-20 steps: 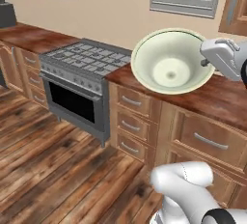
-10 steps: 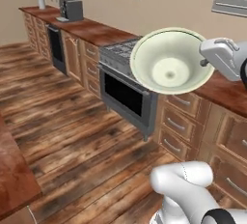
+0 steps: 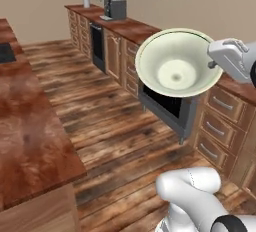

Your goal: Take the smaller bowl and place it next to the appetizer plate on the dining counter , and place the larger bowl next to the plate with cooked food.

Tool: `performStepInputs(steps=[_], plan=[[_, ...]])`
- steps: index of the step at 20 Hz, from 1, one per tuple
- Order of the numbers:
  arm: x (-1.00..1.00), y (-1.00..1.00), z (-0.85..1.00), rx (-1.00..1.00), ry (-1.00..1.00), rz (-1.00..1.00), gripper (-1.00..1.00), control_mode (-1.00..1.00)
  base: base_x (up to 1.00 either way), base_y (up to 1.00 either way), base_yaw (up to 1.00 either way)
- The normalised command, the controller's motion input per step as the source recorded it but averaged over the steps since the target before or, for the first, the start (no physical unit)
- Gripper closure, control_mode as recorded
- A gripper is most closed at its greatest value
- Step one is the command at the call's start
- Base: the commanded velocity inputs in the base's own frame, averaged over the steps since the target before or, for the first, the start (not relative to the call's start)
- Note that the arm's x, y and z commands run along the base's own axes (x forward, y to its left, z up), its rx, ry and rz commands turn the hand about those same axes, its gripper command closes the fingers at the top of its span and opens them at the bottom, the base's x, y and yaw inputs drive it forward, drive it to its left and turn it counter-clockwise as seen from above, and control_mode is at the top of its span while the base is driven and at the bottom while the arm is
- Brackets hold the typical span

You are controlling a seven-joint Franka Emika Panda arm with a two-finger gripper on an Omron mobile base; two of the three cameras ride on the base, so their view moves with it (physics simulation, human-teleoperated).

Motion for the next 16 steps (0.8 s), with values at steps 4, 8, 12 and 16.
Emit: performStepInputs(steps=[4,8,12,16], plan=[[0.00,0.00,0.00,0.00,0.00,0.00,1.00,1.00,-0.03,1.00,0.21],[0.00,0.00,0.00,0.00,0.00,0.00,1.00,1.00,-0.18,1.00,0.11],[0.00,0.00,0.00,0.00,0.00,0.00,1.00,1.00,-0.26,1.00,0.01],[0.00,0.00,0.00,0.00,0.00,0.00,1.00,1.00,-0.12,1.00,0.00]])
